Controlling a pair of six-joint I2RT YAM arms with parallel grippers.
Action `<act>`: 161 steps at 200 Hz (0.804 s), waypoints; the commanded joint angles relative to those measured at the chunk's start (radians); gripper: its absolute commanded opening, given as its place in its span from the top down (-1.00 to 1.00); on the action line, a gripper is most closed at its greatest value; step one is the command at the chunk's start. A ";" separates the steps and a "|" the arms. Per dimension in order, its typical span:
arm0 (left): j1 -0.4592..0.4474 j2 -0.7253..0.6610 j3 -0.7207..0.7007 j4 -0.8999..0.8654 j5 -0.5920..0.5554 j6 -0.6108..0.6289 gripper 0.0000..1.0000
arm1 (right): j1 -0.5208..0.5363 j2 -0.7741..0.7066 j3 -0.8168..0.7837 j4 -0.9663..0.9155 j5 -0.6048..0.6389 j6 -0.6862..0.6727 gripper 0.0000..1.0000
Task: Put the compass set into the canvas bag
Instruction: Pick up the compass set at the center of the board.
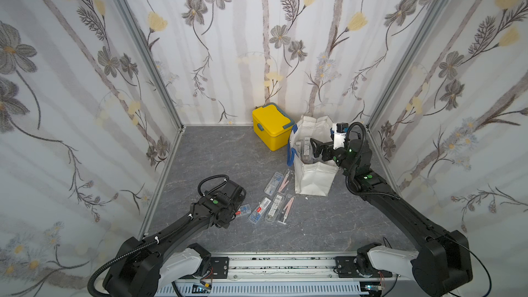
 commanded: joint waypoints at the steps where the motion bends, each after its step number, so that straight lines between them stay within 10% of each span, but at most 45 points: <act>1: -0.006 0.034 -0.015 0.025 0.012 -0.083 -1.00 | 0.000 0.006 0.004 0.052 -0.017 0.003 -0.99; 161: 0.070 0.294 0.131 0.198 -0.063 0.189 -0.91 | 0.000 0.005 0.001 0.077 -0.068 0.032 -0.99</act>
